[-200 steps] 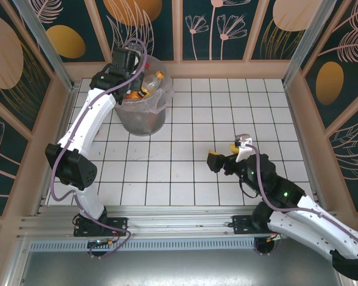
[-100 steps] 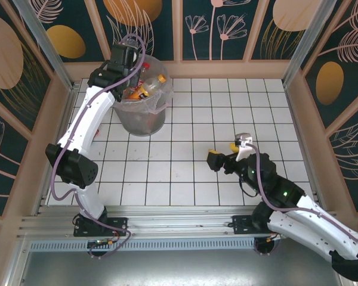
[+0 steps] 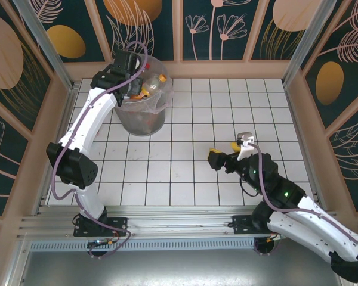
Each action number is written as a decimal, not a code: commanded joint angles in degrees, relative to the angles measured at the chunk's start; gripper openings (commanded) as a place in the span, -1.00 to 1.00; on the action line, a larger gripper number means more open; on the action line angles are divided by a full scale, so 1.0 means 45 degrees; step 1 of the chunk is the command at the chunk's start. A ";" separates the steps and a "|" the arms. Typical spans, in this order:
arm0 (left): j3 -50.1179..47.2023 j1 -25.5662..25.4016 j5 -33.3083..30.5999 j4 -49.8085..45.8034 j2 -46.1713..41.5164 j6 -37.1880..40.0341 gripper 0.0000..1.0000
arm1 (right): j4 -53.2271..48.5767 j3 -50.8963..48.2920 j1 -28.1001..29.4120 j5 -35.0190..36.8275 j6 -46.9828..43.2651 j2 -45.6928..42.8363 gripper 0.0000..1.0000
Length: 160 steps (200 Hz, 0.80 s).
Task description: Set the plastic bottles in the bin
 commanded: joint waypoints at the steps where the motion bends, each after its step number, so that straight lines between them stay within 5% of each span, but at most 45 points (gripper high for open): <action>1: 0.0389 -0.0062 -0.0394 -0.0937 -0.0198 -0.0495 0.44 | 0.0472 -0.0264 -0.0128 -0.0157 -0.0028 -0.0091 0.98; 66: 0.1783 -0.0061 0.0081 -0.0285 -0.0768 -0.1721 0.97 | 0.0592 -0.0382 -0.0205 -0.0307 -0.0008 -0.0102 0.98; 100: 0.1055 -0.0059 0.0424 0.0818 -0.1994 -0.2376 0.97 | 0.0586 -0.0488 -0.0222 -0.0438 0.0080 -0.0309 0.98; 160: -0.3356 0.0069 -0.0481 0.2485 -0.5031 -0.3234 0.97 | 0.0721 -0.0538 -0.0247 -0.1026 -0.0106 -0.0500 0.98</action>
